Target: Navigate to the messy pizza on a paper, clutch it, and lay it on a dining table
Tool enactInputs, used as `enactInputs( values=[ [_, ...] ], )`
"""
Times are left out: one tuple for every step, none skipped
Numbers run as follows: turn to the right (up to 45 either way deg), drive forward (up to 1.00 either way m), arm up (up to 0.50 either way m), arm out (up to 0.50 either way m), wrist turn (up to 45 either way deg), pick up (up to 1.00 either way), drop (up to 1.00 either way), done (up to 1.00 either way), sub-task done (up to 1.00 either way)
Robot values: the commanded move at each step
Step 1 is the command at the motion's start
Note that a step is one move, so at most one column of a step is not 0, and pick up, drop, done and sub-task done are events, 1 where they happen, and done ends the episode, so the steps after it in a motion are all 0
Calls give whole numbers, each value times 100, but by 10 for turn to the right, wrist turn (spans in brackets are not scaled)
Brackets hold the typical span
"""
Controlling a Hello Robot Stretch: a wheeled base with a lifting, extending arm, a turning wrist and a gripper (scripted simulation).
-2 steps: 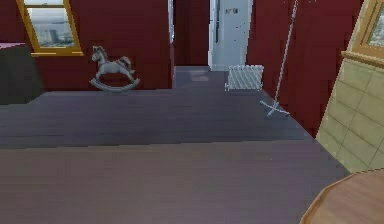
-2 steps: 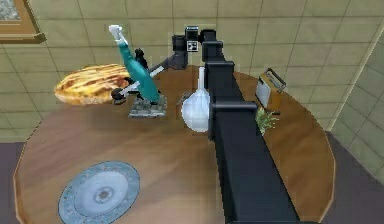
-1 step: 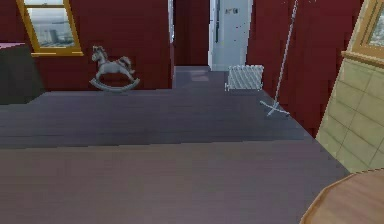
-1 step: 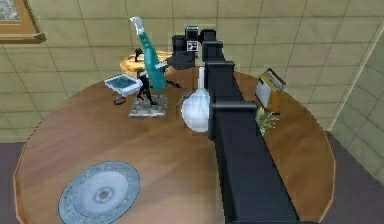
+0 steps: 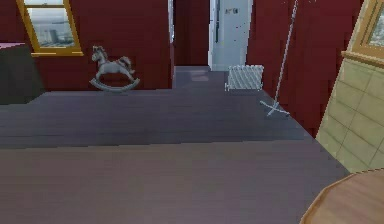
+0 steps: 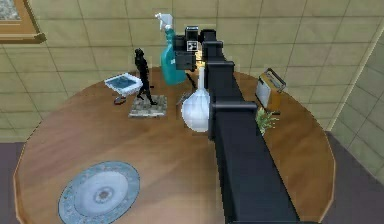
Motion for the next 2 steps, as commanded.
enactInputs(
  values=[
    [0, 0, -26, 0, 0, 0, 0, 0, 0],
    [0, 0, 0, 0, 0, 0, 100, 0, 0]
  ],
)
